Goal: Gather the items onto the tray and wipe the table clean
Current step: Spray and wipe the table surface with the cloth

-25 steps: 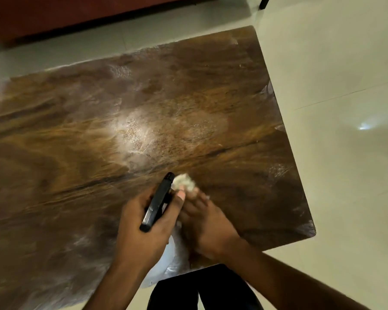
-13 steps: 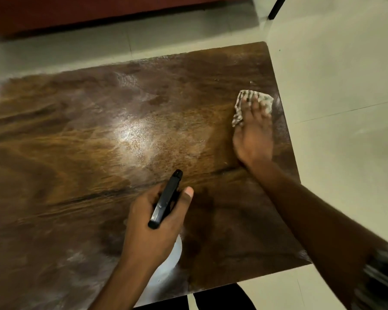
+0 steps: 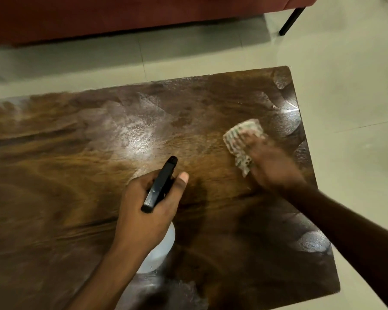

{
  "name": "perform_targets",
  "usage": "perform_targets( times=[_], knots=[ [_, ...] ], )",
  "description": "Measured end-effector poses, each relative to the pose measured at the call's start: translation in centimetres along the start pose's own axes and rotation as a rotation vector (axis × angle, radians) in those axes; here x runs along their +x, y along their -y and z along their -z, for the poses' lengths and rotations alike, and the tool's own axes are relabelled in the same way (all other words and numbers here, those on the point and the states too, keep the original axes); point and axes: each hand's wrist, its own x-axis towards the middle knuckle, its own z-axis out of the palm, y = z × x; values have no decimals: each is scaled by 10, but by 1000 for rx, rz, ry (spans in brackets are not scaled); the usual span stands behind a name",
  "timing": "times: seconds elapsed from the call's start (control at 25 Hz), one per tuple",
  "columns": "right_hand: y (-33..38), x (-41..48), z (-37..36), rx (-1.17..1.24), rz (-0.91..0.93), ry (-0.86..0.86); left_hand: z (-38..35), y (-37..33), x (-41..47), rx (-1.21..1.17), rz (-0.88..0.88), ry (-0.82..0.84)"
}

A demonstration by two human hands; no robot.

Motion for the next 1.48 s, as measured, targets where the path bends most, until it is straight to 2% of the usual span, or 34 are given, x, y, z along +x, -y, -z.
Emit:
perform_targets(
  times=[0.12,0.16,0.2,0.24,0.28,0.4,0.48,0.52,0.56,0.6,0.72,0.8,0.84,0.88,0.92,0.96,1.04,1.12,1.16,1.24,1.4,1.48],
  knots=[
    [-17,47,23,249,-632,-206,9,-4,10,-2,6,4],
    [-2,64,27,284,-747,-246,11,-3,12,-7,15,4],
    [20,77,28,271,-775,-245,13,-1,14,-17,24,5],
    [46,84,25,235,-715,-214,15,0,15,-26,28,9],
    [75,85,19,194,-564,-164,18,1,17,-38,24,18],
    [149,60,-5,46,127,64,27,6,20,-62,-21,37],
    [145,43,-15,-46,530,151,35,10,22,-70,-16,33],
    [127,45,-11,-69,611,187,38,13,23,-66,-6,33],
    [105,52,-6,-73,580,200,42,16,23,-61,5,34],
    [79,62,-2,-68,468,175,45,17,23,-64,15,32],
    [14,104,26,60,-131,8,56,20,21,-90,53,19],
    [10,138,39,204,-539,-158,61,21,18,-93,77,18],
    [24,155,39,240,-677,-207,63,22,17,-89,80,20],
    [46,168,35,237,-730,-210,64,24,16,-85,80,21],
    [74,177,32,209,-685,-187,65,26,16,-82,78,18],
    [106,182,28,183,-547,-141,65,27,16,-76,76,14],
    [158,182,24,140,-138,13,64,27,17,-74,76,18],
    [162,182,26,73,206,140,62,25,17,-84,76,26],
    [144,184,30,40,276,162,62,26,17,-83,74,31],
    [91,184,36,35,138,117,64,27,16,-69,57,41],
    [-37,162,59,204,-557,-117,69,32,11,-92,40,41],
    [-54,156,61,257,-760,-119,72,37,8,-99,49,51]
  ],
)
